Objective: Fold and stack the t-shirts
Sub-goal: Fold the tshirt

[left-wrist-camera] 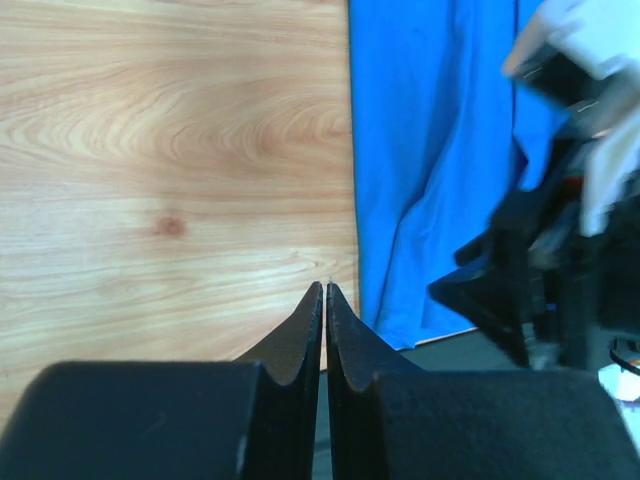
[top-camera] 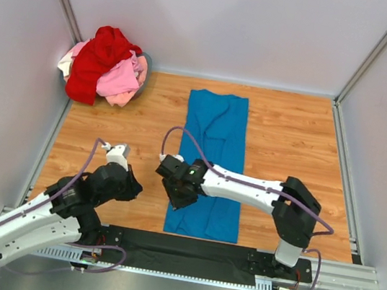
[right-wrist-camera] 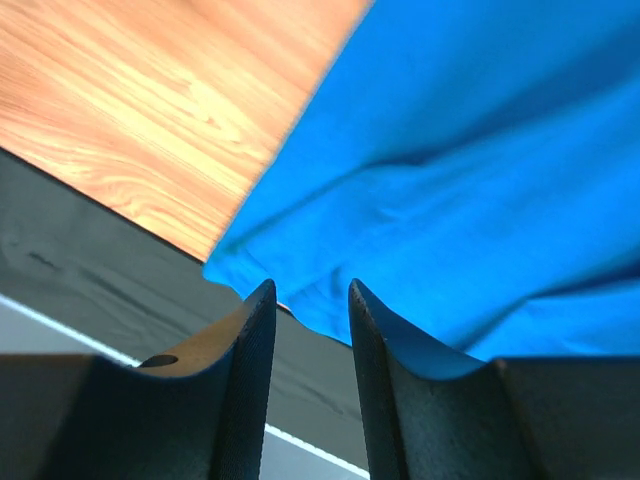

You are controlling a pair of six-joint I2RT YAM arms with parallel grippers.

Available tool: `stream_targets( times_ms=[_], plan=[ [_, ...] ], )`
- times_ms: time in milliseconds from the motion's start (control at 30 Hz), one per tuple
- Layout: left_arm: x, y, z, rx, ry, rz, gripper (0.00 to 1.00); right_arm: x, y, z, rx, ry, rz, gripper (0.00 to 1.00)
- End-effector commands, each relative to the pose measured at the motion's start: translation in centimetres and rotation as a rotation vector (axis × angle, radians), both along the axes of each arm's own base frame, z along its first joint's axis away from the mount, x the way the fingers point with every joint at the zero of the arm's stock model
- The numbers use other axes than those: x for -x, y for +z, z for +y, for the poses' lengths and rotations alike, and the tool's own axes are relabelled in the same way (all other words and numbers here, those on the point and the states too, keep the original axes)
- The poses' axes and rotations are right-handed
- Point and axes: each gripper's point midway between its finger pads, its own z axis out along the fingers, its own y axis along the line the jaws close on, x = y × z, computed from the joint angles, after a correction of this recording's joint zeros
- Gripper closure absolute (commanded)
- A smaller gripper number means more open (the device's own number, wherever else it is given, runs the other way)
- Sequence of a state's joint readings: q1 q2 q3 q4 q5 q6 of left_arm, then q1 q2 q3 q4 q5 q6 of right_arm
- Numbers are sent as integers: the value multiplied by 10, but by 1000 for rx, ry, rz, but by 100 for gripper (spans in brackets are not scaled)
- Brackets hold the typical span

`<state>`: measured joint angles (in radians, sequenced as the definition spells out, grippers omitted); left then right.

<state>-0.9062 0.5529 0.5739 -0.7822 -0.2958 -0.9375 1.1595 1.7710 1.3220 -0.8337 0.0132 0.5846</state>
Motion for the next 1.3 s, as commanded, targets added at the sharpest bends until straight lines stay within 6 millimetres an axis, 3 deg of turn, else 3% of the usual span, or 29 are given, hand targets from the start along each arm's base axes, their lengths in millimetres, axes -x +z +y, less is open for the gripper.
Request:
stream_targets(
  times_ms=[0,300,533,700,800,933,1033,1267],
  plan=[
    [10,-7,24,-50,54,31,91,1,2,12,85,7,-83,63],
    [16,-2,24,-49,35,55,96,21,-18,29,215,49,-116,59],
    [20,41,40,-12,55,-15,94,29,-34,32,259,47,-114,57],
    [23,42,38,14,35,-23,93,30,-40,29,303,41,-128,59],
    [23,41,38,6,32,-21,93,29,-38,26,314,29,-145,64],
    [22,40,37,6,28,-26,93,24,-29,20,324,6,-184,83],
    [22,41,36,6,26,-25,93,21,-20,13,324,-14,-206,91],
    [22,39,34,-1,17,-19,93,23,-12,-9,329,-67,-221,92]
  ],
)
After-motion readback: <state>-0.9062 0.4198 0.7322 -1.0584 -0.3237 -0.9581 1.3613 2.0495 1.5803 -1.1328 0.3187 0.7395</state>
